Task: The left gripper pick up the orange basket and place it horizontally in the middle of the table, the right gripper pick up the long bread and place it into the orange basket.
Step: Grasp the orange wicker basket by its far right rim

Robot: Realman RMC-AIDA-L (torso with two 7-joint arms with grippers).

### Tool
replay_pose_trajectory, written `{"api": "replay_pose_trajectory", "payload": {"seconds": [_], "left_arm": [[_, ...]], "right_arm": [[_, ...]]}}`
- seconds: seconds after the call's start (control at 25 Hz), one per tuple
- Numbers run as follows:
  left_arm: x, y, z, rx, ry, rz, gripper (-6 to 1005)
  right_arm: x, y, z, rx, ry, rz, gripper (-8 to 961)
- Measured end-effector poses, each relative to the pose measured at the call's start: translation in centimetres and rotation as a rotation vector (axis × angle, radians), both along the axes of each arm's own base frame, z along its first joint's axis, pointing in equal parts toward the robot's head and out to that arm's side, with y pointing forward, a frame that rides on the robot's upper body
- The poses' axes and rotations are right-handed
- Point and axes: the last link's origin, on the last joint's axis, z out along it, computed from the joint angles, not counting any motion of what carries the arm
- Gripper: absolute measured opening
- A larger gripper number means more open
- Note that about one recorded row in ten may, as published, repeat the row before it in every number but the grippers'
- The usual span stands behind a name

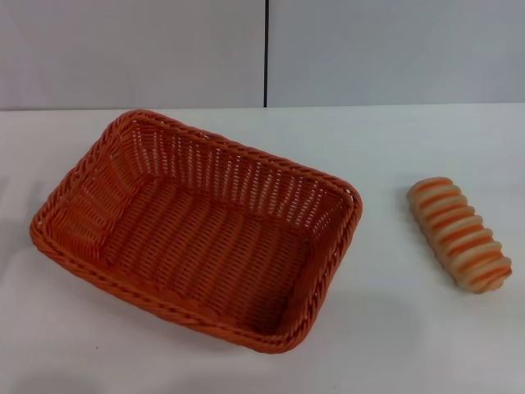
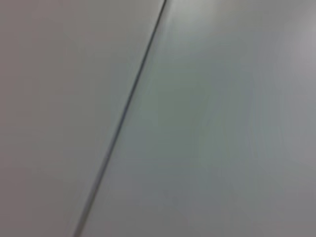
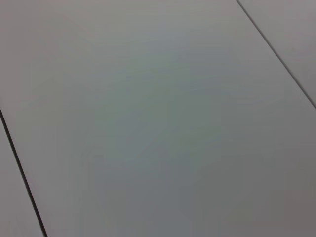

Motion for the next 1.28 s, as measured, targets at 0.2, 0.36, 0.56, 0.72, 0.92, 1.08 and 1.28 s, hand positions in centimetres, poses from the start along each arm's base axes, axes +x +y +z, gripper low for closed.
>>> {"api": "replay_pose_trajectory", "payload": {"seconds": [0.2, 0.36, 0.56, 0.72, 0.92, 1.08, 1.28], "left_arm": [[0.2, 0.4, 0.7, -0.102, -0.003, -0.082, 488], [0.2, 0.8, 1.8, -0.184, -0.016, -0.135, 482], [0.8, 2.0, 3.4, -0.355, 0.013, -0.225, 479], [1.4, 3.0, 5.0, -0.476, 0.023, -0.264, 479], [2.0, 5.1, 6.7, -0.613, 0.035, -0.248, 479], [2.8, 7.9, 7.3, -0.824, 0.068, -0.199, 480], [4.1, 10.9, 7.3, -1.012, 0.152, -0.123, 480]], "right_arm": [[0.0, -0.1, -0.2, -0.003, 0.007, 0.0, 596], [0.1, -0.2, -0.2, -0.003, 0.008, -0.002, 596], [0.1, -0.2, -0.2, -0.003, 0.008, -0.003, 596], [0.1, -0.1, -0.4, -0.007, 0.015, -0.005, 596], [0.1, 0.0, -0.5, -0.01, 0.016, -0.007, 596], [0.1, 0.1, -0.5, -0.01, 0.015, -0.007, 596], [0.1, 0.1, -0.5, -0.011, 0.014, -0.008, 596]]}}
